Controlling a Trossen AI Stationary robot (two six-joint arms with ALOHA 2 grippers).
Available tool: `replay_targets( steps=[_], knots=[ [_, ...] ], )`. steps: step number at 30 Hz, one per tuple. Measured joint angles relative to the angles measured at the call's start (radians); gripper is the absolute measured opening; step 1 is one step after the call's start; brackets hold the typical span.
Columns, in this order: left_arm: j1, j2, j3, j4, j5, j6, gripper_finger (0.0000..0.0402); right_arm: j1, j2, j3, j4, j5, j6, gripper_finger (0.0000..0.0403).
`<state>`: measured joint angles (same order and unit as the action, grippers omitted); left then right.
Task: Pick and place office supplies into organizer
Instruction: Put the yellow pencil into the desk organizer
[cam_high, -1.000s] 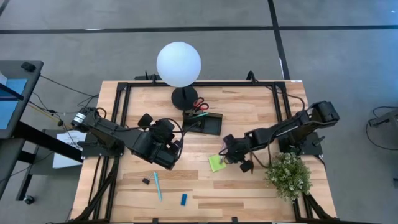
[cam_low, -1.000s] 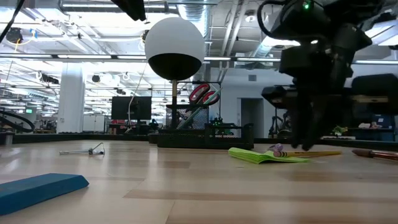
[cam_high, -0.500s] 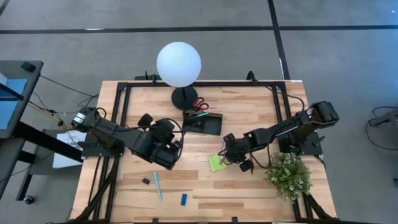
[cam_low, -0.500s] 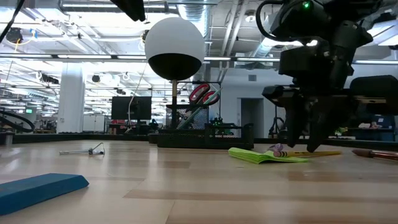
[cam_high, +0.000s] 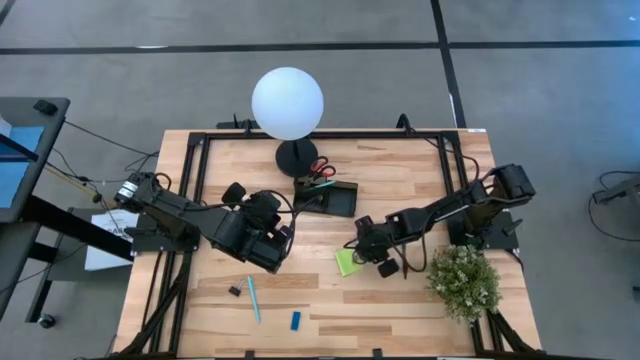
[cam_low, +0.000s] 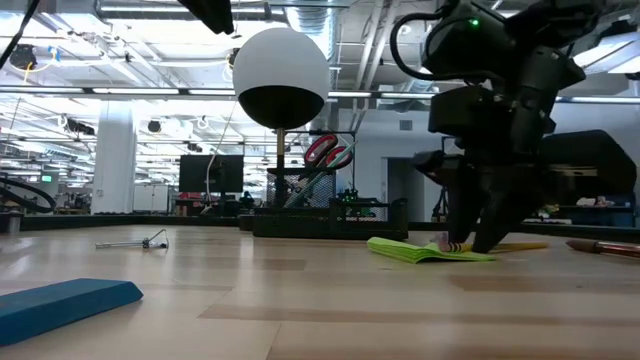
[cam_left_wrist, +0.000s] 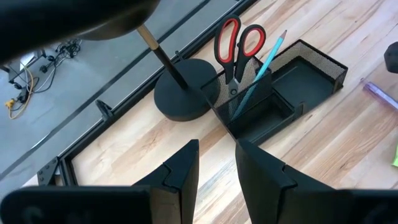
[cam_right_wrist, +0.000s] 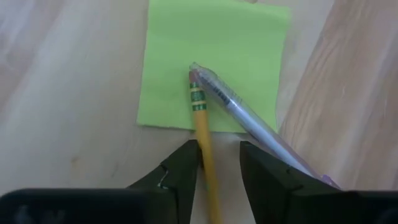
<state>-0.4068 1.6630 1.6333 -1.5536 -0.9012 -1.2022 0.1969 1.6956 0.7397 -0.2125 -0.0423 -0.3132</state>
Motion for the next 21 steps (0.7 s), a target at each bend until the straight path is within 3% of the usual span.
replay_targets(
  steps=[8,21],
  knots=[
    [0.0,0.0,0.0,0.0,0.001,0.0,0.01,-0.016,-0.001,-0.031,0.033,-0.064,0.021,0.007],
    [0.0,0.0,0.0,0.0,0.005,-0.001,0.01,-0.016,-0.004,-0.05,0.077,-0.068,0.025,0.0014]
  ],
)
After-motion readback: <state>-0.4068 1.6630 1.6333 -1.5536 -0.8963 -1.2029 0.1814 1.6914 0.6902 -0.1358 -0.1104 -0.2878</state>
